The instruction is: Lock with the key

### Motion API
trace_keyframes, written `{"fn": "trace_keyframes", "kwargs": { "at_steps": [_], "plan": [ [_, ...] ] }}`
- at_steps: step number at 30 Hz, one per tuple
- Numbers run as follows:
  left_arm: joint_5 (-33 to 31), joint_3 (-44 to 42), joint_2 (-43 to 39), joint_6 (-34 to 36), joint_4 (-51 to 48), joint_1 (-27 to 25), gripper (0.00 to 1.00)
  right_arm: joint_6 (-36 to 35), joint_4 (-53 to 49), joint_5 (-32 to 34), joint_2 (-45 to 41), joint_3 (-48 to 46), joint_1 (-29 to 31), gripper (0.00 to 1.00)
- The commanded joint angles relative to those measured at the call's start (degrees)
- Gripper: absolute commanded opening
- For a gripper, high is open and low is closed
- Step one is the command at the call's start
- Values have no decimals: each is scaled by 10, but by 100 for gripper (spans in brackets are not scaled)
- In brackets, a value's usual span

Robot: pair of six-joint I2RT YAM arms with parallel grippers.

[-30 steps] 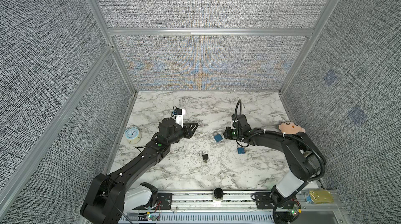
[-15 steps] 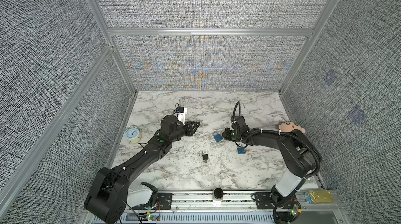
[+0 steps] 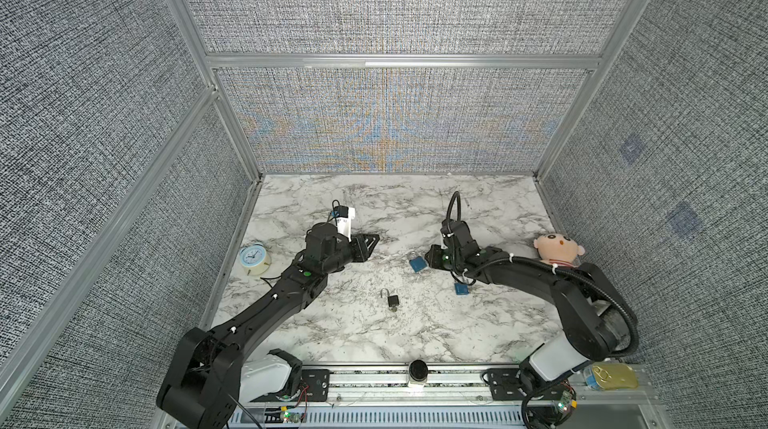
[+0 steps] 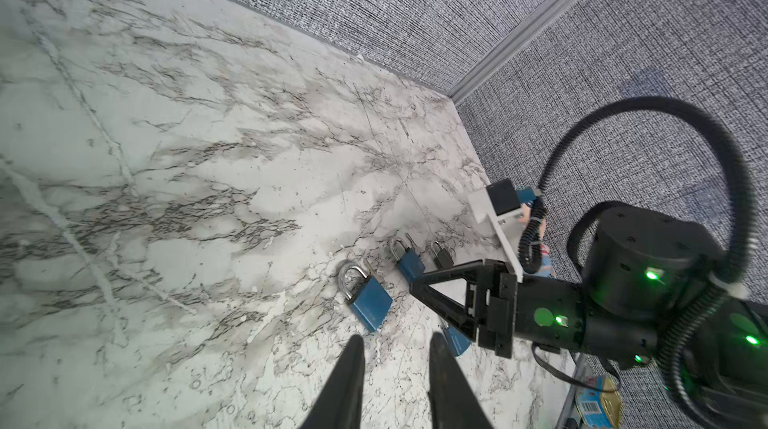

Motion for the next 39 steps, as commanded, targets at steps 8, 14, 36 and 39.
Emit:
{"fn": "trace_keyframes", "kwargs": {
  "at_steps": [8,14,36,39],
  "plan": [
    [-97,-84,-84,-21,-5,2,30,30,-110,85,-32,13,140,34],
    [-103,-115,-134,-30,-19,4,35,42,-176,136,3,75,214,43],
    [-118,-138,-207,-16,-72,9,36,70,-313,167,195,246,280,43],
    [-118,-138,-204,-15,-70,10,36,73,-309,156,200,245,280,43]
  ]
}}
